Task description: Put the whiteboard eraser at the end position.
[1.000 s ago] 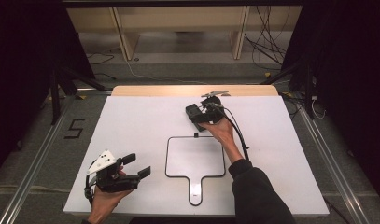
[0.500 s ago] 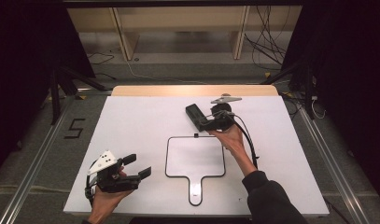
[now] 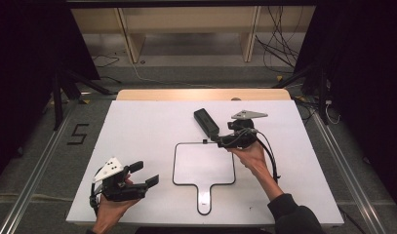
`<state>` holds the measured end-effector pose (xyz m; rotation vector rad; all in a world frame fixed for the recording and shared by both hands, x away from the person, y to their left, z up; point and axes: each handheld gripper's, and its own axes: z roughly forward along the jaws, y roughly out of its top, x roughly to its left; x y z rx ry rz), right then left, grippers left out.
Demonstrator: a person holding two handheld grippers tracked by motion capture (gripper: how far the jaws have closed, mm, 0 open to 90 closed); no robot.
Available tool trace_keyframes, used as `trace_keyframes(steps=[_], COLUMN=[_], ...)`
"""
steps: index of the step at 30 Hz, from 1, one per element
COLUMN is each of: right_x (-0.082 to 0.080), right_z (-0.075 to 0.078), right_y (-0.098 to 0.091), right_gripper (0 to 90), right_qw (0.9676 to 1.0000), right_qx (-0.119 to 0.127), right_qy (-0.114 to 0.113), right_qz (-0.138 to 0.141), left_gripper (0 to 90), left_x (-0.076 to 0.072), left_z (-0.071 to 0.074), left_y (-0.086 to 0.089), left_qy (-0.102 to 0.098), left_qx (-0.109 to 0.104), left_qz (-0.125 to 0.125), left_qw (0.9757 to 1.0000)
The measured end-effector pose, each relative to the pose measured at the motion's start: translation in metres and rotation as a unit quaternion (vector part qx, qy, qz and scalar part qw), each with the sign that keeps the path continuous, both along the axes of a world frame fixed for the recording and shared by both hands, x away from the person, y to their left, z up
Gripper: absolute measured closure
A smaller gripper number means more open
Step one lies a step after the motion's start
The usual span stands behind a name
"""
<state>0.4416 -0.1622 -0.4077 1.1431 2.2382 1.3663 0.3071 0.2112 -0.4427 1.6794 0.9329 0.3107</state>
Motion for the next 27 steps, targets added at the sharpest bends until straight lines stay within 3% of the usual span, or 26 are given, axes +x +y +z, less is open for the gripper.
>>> trace_keyframes(steps=[12, 27], right_x=[-0.029, -0.074], right_z=[-0.004, -0.015], right_y=[-0.018, -0.052], right_gripper=[13.3, 13.5], right_qw=[0.9999, 0.9992], right_qx=[0.007, 0.033], right_qy=[-0.012, -0.02], right_qz=[0.004, -0.009], left_gripper=[15.8, 15.8], left_x=[0.0, -0.001], left_z=[0.0, 0.0], left_y=[0.0, -0.003], left_qy=[0.001, 0.003], left_qx=[-0.001, 0.002], left_qz=[-0.001, -0.01], left_qw=[1.0, 0.9999])
